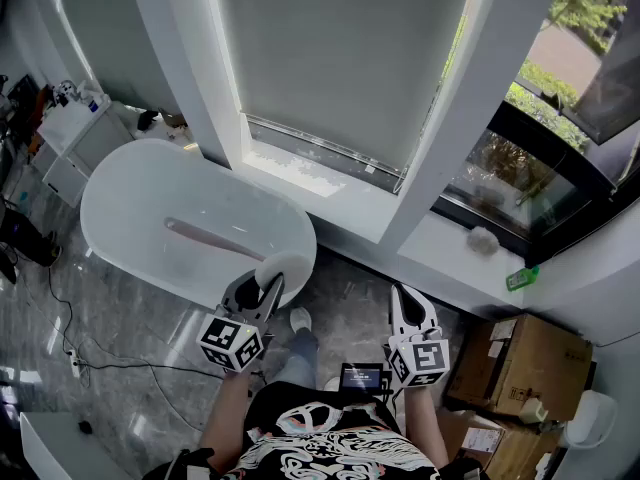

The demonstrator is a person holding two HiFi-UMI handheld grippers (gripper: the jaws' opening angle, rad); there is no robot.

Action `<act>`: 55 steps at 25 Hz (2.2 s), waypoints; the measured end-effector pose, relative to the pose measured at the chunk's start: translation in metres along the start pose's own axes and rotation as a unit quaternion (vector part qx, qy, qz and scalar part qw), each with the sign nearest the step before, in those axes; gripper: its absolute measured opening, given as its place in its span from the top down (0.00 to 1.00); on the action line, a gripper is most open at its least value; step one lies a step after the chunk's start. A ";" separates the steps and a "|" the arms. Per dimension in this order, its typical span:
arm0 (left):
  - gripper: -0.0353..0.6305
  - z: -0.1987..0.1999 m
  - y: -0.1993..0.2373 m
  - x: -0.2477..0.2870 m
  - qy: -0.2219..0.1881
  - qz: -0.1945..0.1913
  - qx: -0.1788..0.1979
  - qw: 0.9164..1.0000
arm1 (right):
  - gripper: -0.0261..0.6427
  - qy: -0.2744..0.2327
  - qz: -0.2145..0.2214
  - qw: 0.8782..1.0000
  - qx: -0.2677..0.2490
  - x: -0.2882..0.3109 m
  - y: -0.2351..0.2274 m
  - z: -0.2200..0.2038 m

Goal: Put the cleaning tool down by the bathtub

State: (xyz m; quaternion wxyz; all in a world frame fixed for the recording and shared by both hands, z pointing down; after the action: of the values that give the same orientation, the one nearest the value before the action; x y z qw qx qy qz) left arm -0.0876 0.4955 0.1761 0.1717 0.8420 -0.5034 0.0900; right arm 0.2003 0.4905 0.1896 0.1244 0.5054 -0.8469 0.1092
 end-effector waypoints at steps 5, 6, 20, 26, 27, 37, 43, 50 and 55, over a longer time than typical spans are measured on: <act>0.77 -0.003 -0.043 -0.047 -0.010 0.011 0.039 0.999 | 0.92 -0.018 0.015 1.000 -0.021 -0.048 0.027 -0.003; 0.77 -0.002 -0.049 -0.051 -0.010 0.012 0.050 0.999 | 0.92 -0.020 0.016 0.999 -0.022 -0.053 0.030 -0.004; 0.77 0.001 -0.073 -0.053 -0.003 0.019 0.070 0.997 | 0.92 -0.037 0.023 0.999 -0.015 -0.072 0.017 -0.002; 0.77 0.000 -0.078 -0.039 0.005 0.020 0.076 0.997 | 0.92 -0.054 0.014 0.998 -0.012 -0.071 0.003 -0.001; 0.77 -0.001 -0.077 -0.036 0.008 0.019 0.076 0.997 | 0.92 -0.053 0.015 0.998 -0.008 -0.069 0.001 -0.002; 0.77 0.015 -0.035 0.022 0.014 0.011 0.064 0.998 | 0.92 -0.030 0.011 0.999 -0.016 -0.006 -0.020 0.008; 0.77 0.043 0.017 0.081 0.009 -0.005 0.063 0.998 | 0.92 -0.024 -0.001 0.999 -0.021 0.066 -0.037 0.033; 0.77 0.086 0.091 0.146 0.014 -0.027 0.062 0.998 | 0.92 -0.013 -0.022 1.000 -0.017 0.152 -0.049 0.069; 0.77 0.107 0.133 0.191 0.020 -0.039 0.057 0.997 | 0.92 -0.007 -0.032 0.999 -0.015 0.208 -0.058 0.091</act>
State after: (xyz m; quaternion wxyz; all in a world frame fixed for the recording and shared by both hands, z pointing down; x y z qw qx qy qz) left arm -0.1155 0.2406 0.1655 0.1369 0.8674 -0.4608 0.1284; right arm 0.1475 0.2627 0.1743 0.1294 0.5311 -0.8327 0.0884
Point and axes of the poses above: the fingertips, and each gripper's own axes: x forward along the fingers, y to its left, z out of its top, the point moved 6 cm from there along -x, backward along the fingers, and after that the axes turned 9 degrees about y, right-handed, at the moved point
